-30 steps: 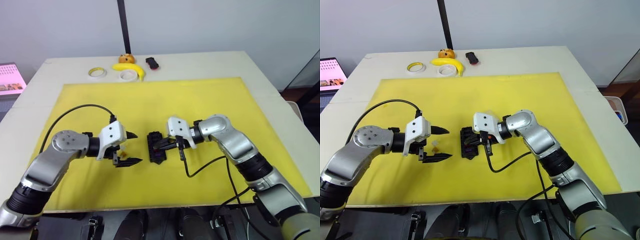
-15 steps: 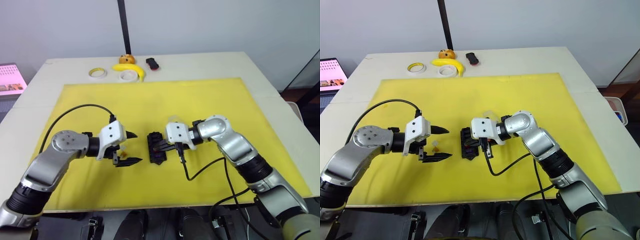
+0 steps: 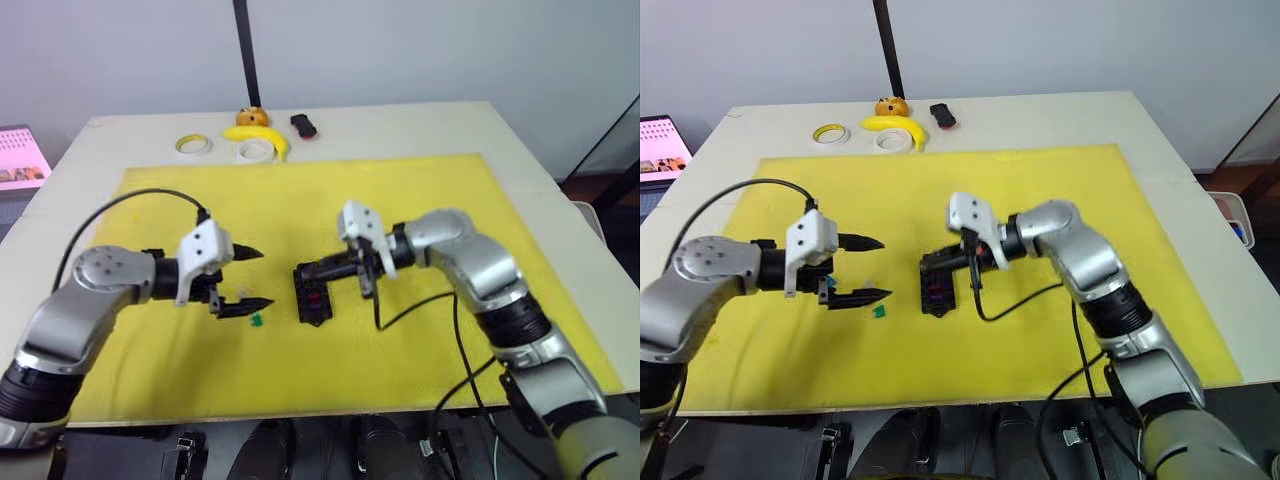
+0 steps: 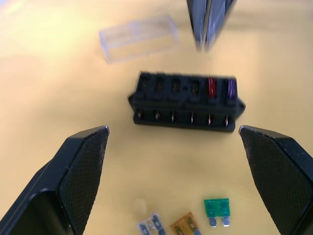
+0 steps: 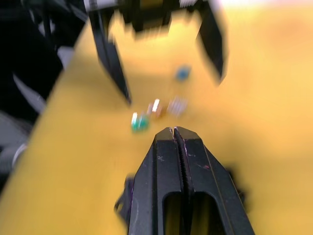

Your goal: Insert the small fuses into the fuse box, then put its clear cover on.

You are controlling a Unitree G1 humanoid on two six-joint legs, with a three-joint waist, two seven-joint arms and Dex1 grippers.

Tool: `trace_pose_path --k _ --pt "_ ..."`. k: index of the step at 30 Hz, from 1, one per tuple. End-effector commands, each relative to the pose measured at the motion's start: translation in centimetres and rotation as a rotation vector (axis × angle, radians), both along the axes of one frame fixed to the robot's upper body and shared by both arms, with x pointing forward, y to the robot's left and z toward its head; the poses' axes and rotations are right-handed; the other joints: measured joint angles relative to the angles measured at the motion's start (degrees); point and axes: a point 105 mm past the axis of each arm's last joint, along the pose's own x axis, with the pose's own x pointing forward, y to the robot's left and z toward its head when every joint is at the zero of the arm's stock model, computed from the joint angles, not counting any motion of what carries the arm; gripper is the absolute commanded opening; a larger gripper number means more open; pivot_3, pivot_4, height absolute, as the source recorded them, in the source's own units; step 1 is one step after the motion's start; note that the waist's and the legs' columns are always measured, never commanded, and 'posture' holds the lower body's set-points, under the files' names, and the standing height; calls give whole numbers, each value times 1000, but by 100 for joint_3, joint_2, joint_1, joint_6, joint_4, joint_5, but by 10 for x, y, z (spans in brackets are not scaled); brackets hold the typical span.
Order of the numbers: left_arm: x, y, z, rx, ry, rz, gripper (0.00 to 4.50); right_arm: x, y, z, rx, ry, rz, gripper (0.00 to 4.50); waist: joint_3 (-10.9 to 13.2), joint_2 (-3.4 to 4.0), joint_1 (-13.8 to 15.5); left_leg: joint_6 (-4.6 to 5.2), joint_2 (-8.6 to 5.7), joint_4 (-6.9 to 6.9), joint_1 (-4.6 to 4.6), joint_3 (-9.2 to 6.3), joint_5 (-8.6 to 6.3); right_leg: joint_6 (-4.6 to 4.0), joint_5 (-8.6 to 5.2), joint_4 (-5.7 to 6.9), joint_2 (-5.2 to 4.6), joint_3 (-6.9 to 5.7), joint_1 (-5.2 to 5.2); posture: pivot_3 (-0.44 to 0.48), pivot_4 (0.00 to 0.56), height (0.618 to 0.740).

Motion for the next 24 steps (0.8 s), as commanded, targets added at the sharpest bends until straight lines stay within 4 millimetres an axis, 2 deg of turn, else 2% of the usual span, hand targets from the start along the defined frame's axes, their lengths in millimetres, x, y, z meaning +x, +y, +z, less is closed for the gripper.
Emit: trace_pose_path --k 1,5,7,8,9,11,15,16,17,20,24 --pt "-8 16 18 7 -12 6 4500 -5 -14 18 3 -70 -9 31 0 0 3 0 -1 0 0 0 0 0 0 -2 0 0 1 0 150 740" --pt "-19 42 20 24 87 73 4500 -5 -49 7 -121 -127 -55 31 1 0 5 1 0 -2 -1 2 0 0 0 -5 -1 0 2 0 150 740" --pt "-26 63 16 71 126 118 4500 -5 -69 4 -170 -123 -99 31 2 0 6 2 -1 -3 -2 3 -1 0 0 -8 -2 -1 2 0 150 740" --pt "-29 71 14 100 134 138 4500 -4 -80 3 -192 -113 -126 575 4 3 -1 2 0 -3 -2 5 -1 0 0 -9 -2 0 1 0 150 740" --pt "-32 79 11 126 145 156 4500 -5 -91 2 -212 -101 -147 846 5 5 -12 2 0 -3 -1 8 -1 0 -1 -9 -3 0 1 0 150 740" --pt "-37 95 7 156 168 200 4500 -6 -109 1 -247 -87 -186 1793 5 6 -12 2 4 -5 1 12 -1 0 -1 -9 -8 1 0 0 150 740" --pt "-38 125 1 197 190 288 4500 -5 -128 4 -283 -93 -244 3930 5 6 -14 2 10 -7 2 19 -1 -2 -2 -11 -15 1 -1 0 150 740" --pt "-37 133 1 198 194 307 4500 -5 -131 3 -295 -93 -255 4316 5 6 -11 2 10 -8 1 20 -1 -2 -2 -13 -16 1 -1 0 150 740" --pt "-36 137 1 197 196 319 4500 -5 -135 2 -308 -95 -266 4473 5 6 -2 2 10 -8 1 21 -2 -2 -2 -14 -17 1 -1 0 150 740" --pt "-28 145 -1 188 190 343 4500 -4 -138 -1 -319 -93 -274 4473 5 6 23 5 9 -8 -2 22 -3 -2 -1 -20 -20 1 0 0 150 740" --pt "-16 147 0 134 207 337 4500 0 -123 3 -281 -132 -252 4473 5 6 18 5 7 -6 -4 23 -4 -1 -1 -20 -24 1 -1 0 150 740"
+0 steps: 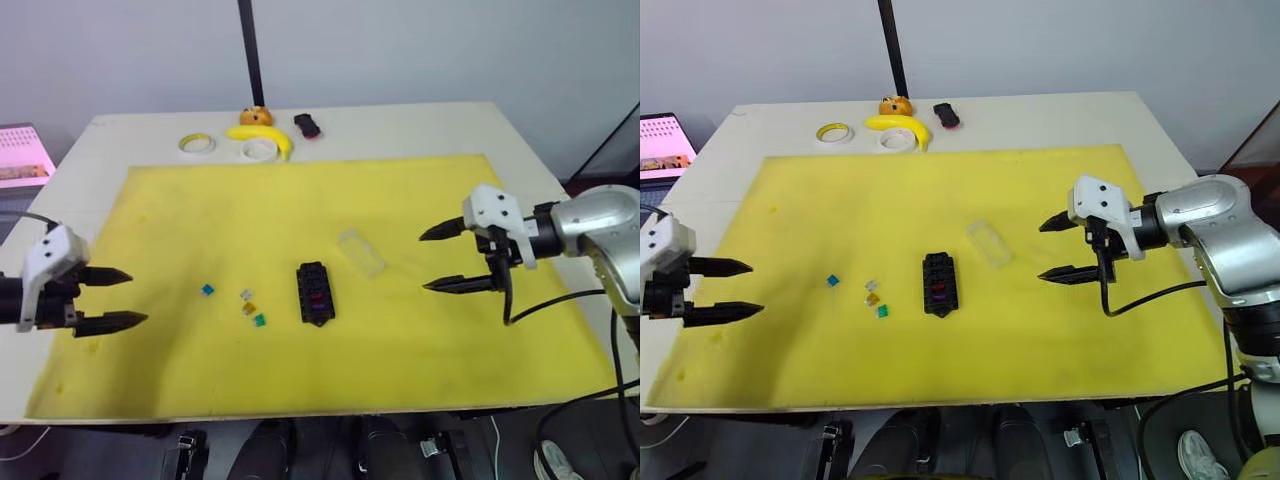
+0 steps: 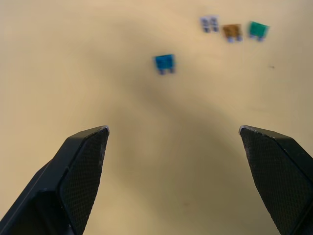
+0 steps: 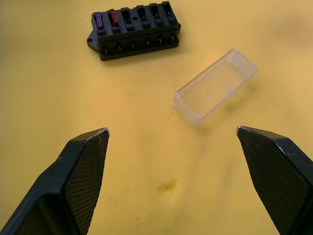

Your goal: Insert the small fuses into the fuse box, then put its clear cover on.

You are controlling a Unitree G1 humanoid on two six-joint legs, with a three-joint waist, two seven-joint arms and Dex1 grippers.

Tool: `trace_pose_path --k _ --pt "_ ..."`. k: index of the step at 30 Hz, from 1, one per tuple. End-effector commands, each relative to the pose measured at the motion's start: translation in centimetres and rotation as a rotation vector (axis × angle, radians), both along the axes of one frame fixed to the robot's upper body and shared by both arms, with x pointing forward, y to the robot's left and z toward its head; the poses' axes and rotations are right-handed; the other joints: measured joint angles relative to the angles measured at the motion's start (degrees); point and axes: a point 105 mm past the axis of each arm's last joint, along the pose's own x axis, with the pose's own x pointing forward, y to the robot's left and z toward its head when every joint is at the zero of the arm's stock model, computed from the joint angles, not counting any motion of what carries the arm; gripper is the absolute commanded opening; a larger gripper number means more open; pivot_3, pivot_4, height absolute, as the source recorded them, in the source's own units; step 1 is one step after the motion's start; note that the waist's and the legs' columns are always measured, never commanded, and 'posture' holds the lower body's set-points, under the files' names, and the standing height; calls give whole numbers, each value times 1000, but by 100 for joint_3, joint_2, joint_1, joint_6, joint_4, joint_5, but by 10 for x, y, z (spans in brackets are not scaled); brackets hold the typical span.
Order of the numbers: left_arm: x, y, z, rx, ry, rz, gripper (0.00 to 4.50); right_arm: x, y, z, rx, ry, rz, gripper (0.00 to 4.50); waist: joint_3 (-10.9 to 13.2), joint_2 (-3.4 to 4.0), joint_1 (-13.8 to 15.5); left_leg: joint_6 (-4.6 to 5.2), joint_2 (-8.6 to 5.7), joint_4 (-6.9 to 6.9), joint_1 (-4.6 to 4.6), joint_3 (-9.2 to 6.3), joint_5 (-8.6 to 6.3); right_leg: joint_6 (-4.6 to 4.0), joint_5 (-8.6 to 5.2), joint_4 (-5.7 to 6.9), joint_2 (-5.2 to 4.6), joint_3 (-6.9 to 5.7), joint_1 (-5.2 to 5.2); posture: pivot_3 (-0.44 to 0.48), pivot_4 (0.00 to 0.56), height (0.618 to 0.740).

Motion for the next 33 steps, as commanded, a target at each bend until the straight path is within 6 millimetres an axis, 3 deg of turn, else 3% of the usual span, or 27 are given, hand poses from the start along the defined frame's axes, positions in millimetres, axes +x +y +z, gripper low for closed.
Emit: trace_pose_path --k 1,7,13,18,33 --pt "9 -1 1 -38 12 -22 4500 0 18 16 37 -89 58 4473 0 1 -8 0 0 -1 0 0 0 0 0 0 0 0 -1 0 150 740" --pt "30 -9 -8 -249 182 -14 4500 -11 66 27 143 -147 197 4473 0 0 -36 0 3 2 0 5 1 1 1 11 22 2 -6 0 150 740" --pt "43 -4 -16 -444 317 99 4500 -25 107 34 172 -188 292 4473 -1 -5 -39 1 -1 11 0 9 1 3 1 33 24 4 -12 0 150 740" --pt "50 -17 -27 -579 448 160 4500 -35 106 34 173 -176 320 4473 -1 -12 -22 4 -5 18 0 9 -1 4 0 38 22 4 -10 0 150 740" --pt "63 -58 -58 -581 570 106 4500 -40 106 35 183 -180 259 4473 -3 -14 8 5 -5 24 0 11 -1 4 -1 43 18 12 -11 0 150 740"
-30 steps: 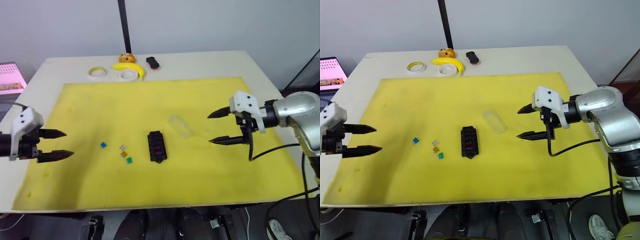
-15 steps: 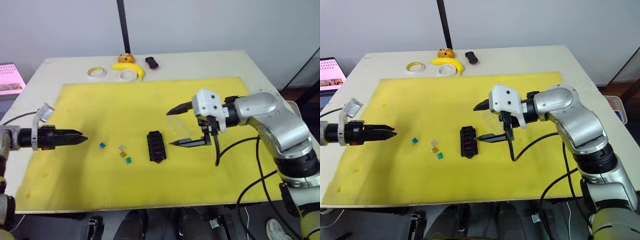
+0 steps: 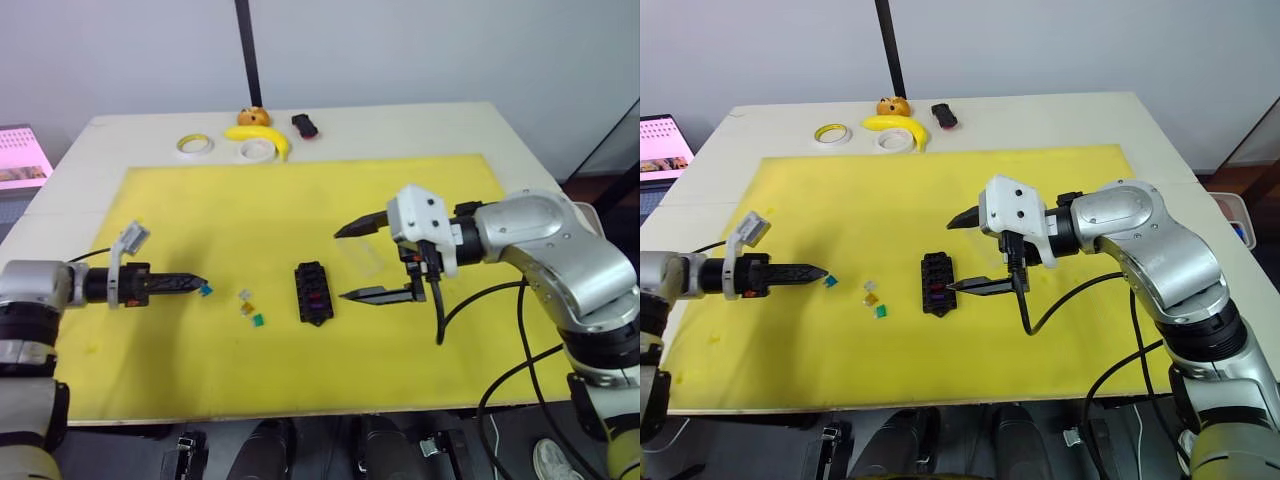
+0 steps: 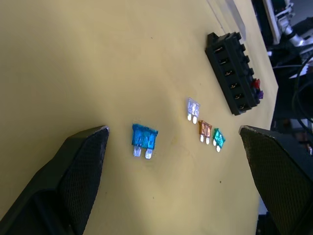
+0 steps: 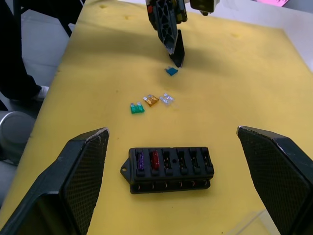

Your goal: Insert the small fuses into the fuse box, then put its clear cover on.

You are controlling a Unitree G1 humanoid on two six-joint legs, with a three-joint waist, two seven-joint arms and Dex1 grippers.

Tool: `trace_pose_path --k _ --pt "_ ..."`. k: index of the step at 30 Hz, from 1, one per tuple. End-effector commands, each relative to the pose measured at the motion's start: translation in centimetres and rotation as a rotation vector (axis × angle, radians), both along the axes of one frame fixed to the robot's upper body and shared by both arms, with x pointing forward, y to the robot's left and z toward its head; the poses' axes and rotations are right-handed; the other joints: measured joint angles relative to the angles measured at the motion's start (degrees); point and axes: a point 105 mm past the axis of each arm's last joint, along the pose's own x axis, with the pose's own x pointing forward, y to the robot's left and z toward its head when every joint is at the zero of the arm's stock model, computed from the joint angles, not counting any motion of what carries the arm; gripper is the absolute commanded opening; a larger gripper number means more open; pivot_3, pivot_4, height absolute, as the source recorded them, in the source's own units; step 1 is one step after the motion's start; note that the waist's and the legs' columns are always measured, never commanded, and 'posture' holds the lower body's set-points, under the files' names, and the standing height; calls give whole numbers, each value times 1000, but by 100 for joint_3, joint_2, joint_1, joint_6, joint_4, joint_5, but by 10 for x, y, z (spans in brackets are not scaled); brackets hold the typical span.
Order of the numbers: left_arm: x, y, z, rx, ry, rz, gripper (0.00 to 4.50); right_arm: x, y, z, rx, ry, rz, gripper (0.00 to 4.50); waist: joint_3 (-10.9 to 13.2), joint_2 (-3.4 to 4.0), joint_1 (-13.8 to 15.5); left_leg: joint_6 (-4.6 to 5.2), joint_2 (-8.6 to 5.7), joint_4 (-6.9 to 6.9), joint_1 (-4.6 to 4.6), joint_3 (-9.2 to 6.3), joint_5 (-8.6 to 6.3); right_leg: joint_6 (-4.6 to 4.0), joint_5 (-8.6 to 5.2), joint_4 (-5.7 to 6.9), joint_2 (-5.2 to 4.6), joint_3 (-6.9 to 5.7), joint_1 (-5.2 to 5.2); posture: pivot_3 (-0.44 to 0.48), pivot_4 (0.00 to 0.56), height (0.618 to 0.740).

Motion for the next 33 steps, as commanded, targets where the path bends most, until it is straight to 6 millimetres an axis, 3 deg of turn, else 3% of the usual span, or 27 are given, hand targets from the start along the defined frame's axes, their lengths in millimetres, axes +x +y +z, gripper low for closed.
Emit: trace_pose_path --k 1,7,15,23,27,33 --pt "4 -5 -5 19 8 -16 4500 -5 0 11 4 -51 6 4473 0 0 6 2 -2 3 -1 0 -1 0 0 0 -1 0 0 0 150 740" --pt "-1 -12 -12 18 40 -72 4500 -6 -2 11 -13 -53 4 4473 0 0 4 3 -3 6 -1 1 -2 0 0 0 -2 0 3 0 150 740" --pt "-13 0 -14 33 67 -75 4500 -3 -1 10 -17 -57 3 4473 -1 0 -44 5 -2 6 -1 1 -3 0 0 0 -2 1 2 0 150 740" --pt "-9 9 -21 60 46 -21 4500 -1 2 7 -24 -60 16 4473 -1 0 -50 5 1 6 2 7 -3 0 0 1 0 5 1 0 150 740" --pt "-8 10 -23 52 41 5 3197 0 2 4 -36 -64 22 4500 -1 1 -55 5 2 6 3 8 -3 0 0 2 0 6 1 0 150 740" --pt "-11 16 -28 53 52 29 3197 0 3 4 -40 -66 32 4500 -1 1 -57 7 2 6 4 12 -4 0 0 2 1 9 0 0 150 740"
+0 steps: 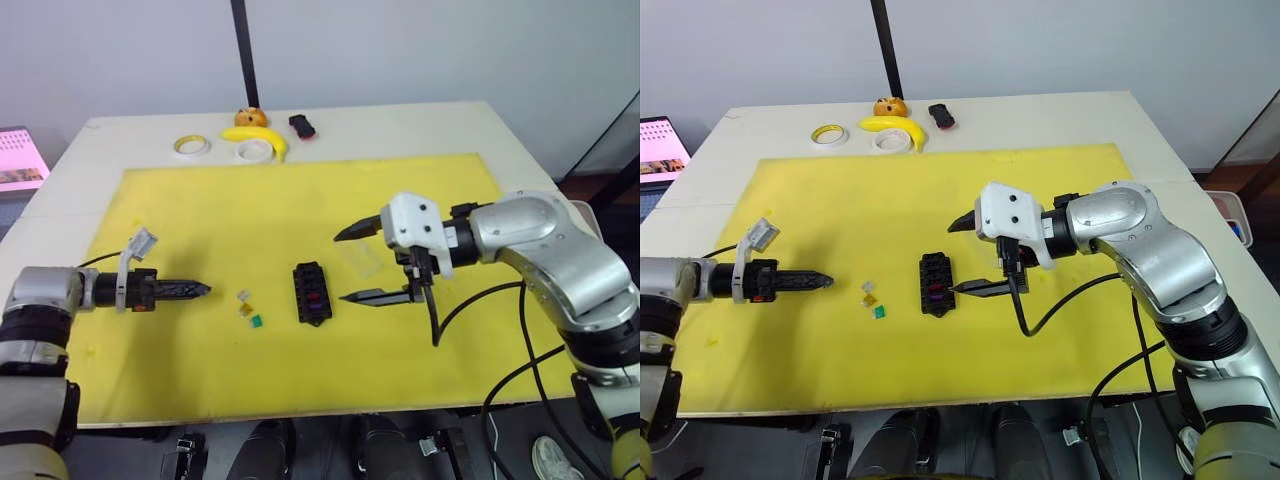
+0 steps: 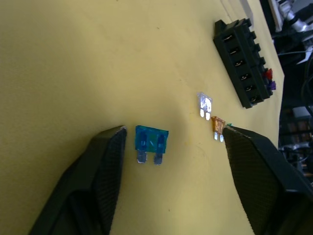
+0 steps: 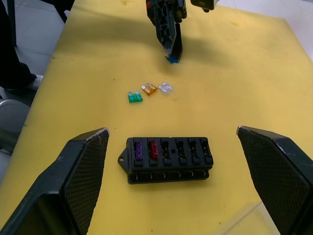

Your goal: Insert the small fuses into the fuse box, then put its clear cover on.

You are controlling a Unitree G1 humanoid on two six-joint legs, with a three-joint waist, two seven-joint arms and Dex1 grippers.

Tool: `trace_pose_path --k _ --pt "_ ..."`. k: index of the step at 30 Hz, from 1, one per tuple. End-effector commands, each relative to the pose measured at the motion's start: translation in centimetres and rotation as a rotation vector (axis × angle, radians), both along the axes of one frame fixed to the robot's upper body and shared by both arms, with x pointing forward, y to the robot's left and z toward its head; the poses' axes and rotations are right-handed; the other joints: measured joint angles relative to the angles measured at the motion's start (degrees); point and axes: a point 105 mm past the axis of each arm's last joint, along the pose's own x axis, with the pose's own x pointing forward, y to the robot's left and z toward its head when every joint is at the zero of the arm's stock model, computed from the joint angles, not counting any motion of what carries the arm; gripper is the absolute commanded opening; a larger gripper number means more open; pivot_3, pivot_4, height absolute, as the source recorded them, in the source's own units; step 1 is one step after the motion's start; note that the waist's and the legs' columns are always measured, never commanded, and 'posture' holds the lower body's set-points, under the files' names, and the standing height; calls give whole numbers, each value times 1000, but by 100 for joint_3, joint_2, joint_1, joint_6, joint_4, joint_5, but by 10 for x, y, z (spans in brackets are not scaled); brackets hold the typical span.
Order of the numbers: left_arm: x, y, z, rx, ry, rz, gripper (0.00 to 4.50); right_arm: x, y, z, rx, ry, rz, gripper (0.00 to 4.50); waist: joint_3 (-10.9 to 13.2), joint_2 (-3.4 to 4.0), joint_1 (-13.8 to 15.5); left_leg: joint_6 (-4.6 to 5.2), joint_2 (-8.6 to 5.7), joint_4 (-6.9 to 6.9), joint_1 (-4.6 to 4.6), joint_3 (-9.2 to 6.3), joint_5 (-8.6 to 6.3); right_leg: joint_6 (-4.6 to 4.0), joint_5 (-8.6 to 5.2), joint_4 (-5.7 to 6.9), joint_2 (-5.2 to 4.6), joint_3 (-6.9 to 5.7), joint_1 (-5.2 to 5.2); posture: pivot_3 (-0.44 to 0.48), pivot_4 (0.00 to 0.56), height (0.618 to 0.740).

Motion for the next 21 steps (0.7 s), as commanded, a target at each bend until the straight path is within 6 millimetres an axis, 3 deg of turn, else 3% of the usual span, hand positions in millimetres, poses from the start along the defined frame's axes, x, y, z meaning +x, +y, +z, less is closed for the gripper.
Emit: trace_pose_path --k 1,4,7,15,18,19,21 --pt "-8 9 -13 26 58 28 3197 -3 3 10 4 -56 29 4500 0 0 -9 0 1 0 0 0 0 0 0 0 1 0 0 0 150 740" --pt "-9 9 -13 25 58 27 3197 -3 3 10 2 -57 35 4500 0 0 -15 0 1 0 0 2 0 0 0 0 1 2 0 0 150 740" --pt "-9 10 -14 26 56 34 2326 -2 4 10 0 -58 36 4500 0 0 -27 0 1 0 1 2 0 0 0 0 1 3 0 0 150 740" --pt "-9 13 -15 24 50 52 2326 -1 2 9 -8 -58 35 4500 0 0 -69 1 1 0 1 5 0 0 0 1 1 5 0 0 150 740" --pt "-10 14 -16 27 48 54 1534 -1 2 8 -9 -57 35 4500 0 0 -108 1 1 0 1 5 0 0 0 1 0 5 0 0 150 740" --pt "-10 14 -16 28 47 60 1000 -1 3 8 -10 -56 35 4500 0 0 -117 1 1 0 1 5 0 0 0 2 0 5 0 0 150 740" --pt "-9 15 -15 27 45 66 1000 -1 3 7 -11 -55 35 4500 0 0 -122 1 1 0 1 5 0 0 0 2 0 6 -1 0 150 740"
